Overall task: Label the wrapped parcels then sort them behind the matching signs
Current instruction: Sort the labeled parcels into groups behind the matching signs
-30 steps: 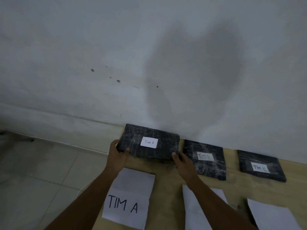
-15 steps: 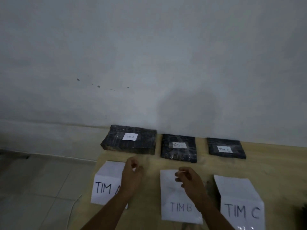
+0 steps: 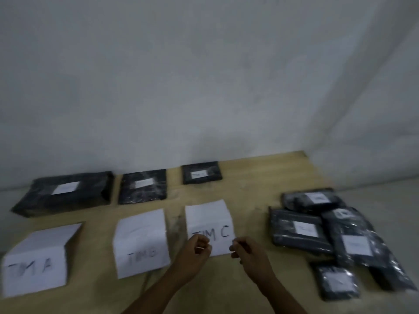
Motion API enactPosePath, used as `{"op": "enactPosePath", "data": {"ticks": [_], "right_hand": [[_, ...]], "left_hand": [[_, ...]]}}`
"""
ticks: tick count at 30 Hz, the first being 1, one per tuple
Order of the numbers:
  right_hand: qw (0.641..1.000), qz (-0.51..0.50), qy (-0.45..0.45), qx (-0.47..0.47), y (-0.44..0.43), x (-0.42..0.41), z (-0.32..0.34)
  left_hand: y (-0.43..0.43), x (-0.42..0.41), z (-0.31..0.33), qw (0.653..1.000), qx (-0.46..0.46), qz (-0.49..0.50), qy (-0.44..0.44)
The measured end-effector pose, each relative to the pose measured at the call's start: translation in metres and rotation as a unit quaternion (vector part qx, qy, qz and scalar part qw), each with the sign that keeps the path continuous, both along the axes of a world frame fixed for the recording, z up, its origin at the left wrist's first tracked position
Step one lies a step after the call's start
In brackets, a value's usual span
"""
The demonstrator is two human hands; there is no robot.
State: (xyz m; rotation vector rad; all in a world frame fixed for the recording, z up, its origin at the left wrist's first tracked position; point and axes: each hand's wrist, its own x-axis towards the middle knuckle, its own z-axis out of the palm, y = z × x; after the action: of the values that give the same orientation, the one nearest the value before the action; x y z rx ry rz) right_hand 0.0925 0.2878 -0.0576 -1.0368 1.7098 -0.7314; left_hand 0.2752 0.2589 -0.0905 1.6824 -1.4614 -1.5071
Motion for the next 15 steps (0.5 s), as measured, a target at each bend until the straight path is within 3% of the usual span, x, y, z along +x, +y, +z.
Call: {"op": "enactPosePath", "data": {"ticks": [8,15], "right_hand": [[0.986,-0.157,0.033,0.034,0.05,-0.146,-0.036],[0.929,-0.306,0.202,0.044,0.088,-0.217,-0.073]], "left_hand": [[0.009,-0.163,-0.016,0.989,0.032,-0.144,0.006],[0.023,-0.238,-0.033,0.976,0.108,-0.186,0.024]]}}
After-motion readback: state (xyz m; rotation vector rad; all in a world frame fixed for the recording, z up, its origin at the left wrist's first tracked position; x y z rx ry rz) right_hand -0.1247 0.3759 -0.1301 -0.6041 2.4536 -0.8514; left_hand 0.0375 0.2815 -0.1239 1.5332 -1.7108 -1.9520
